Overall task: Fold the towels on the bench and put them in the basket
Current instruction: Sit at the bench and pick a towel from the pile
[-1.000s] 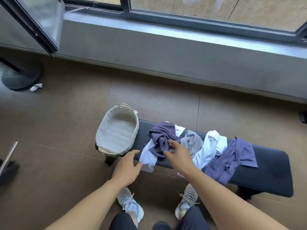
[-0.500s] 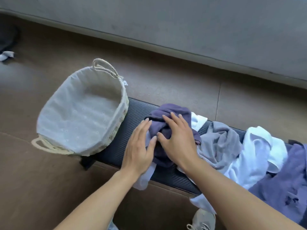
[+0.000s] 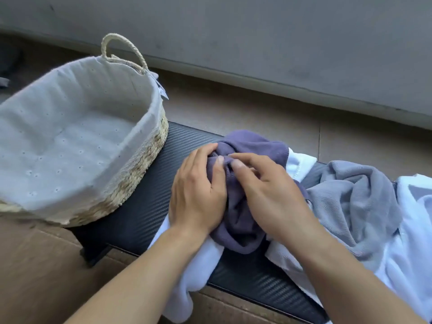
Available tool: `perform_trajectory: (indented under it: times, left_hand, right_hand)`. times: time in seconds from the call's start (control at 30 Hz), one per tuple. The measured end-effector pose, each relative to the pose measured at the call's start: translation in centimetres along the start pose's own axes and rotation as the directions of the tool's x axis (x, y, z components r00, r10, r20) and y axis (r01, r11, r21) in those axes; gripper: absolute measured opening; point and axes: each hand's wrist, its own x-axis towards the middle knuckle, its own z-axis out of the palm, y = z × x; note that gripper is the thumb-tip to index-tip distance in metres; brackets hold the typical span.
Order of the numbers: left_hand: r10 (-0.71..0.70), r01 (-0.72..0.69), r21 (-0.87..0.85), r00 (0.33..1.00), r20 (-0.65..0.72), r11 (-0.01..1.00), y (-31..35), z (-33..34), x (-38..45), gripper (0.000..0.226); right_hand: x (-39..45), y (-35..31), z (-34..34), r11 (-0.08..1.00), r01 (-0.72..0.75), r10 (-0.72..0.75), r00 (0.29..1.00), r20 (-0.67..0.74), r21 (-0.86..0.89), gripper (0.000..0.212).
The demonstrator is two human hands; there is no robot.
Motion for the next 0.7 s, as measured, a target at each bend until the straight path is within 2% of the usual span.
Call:
perform_trajectory:
  times: [0.03,0.1,0.17,0.2,0.27,0.33,0.4,0.47,0.53,0.57,0.63,0.67,0.7]
  left_hand:
    - [0.016,-0.016,-0.024,1.0,0.008,1.0,-0.2,-0.2,0.0,0.047]
    - [0.042,-0.041,-0.08,0.999,0.011,0.996,-0.7,-1.0,-0.3,0.044]
    - [0.115,-0.116,-0.056,0.993,-0.03,0.992,-1.0,-2.1,-0.7,0.038]
    - [0.174,-0.174,0.017,0.982,-0.07,0.985,-0.8,-2.7,-0.9,0.035]
    - [0.238,-0.217,0.15,0.962,-0.134,0.964,0.0,-3.9,-1.0,0.029]
    - [0.149,-0.138,0.097,0.983,-0.108,0.986,1.0,-4.5,-1.1,0.027]
    - [-0.02,0.02,-0.003,1.0,-0.009,1.0,2.1,-5.0,-2.0,0.036]
    - [-0.168,0.172,-0.017,0.978,0.124,0.985,2.6,-5.2,-3.3,0.051]
    - [-0.269,0.294,-0.09,0.938,0.22,0.952,3.0,-5.9,-4.2,0.06]
    - [-0.305,0.356,-0.181,0.916,0.259,0.917,3.4,-6.5,-4.5,0.064]
    - [-0.333,0.44,-0.415,0.892,0.306,0.797,4.5,-8.2,-4.7,0.061]
    - [-0.301,0.434,-0.53,0.898,0.32,0.728,4.9,-9.3,-4.8,0.057]
    - [-0.253,0.4,-0.627,0.915,0.314,0.668,5.2,-10.3,-5.1,0.054]
  right_hand:
    - [0.4,0.0,-0.5,1.0,-0.013,0.013,0.999,-0.04,-0.009,0.025]
    - [0.9,0.6,-1.2,0.976,-0.004,-0.014,0.997,-0.078,-0.218,0.034]
    - [0.8,1.2,-1.7,0.88,0.02,-0.024,1.0,-0.003,-0.475,0.05]
    - [0.7,1.2,-1.8,0.823,0.03,-0.009,0.999,0.041,-0.568,0.053]
    - [0.7,1.1,-1.6,0.736,0.031,0.013,0.998,0.061,-0.677,0.041]
    - [0.8,0.6,-1.5,0.737,-0.03,0.027,1.0,-0.014,-0.676,0.023]
    - [0.5,0.1,-1.9,0.768,-0.081,0.011,0.993,-0.114,-0.636,0.02]
    - [-0.2,-0.9,-2.9,0.826,-0.063,-0.082,0.97,-0.23,-0.56,0.021]
    - [-1.9,-3.0,-4.3,0.961,0.103,-0.193,0.914,-0.357,-0.256,0.015]
    - [-3.2,-4.5,-5.2,0.967,0.248,-0.251,0.869,-0.427,-0.063,0.018]
    - [-6.1,-7.7,-7.7,0.836,0.52,-0.344,0.746,-0.57,0.177,0.026]
    - [-7.7,-9.1,-8.8,0.743,0.616,-0.375,0.708,-0.598,0.263,0.026]
    - [-9.0,-10.2,-9.6,0.661,0.657,-0.392,0.714,-0.58,0.363,0.026]
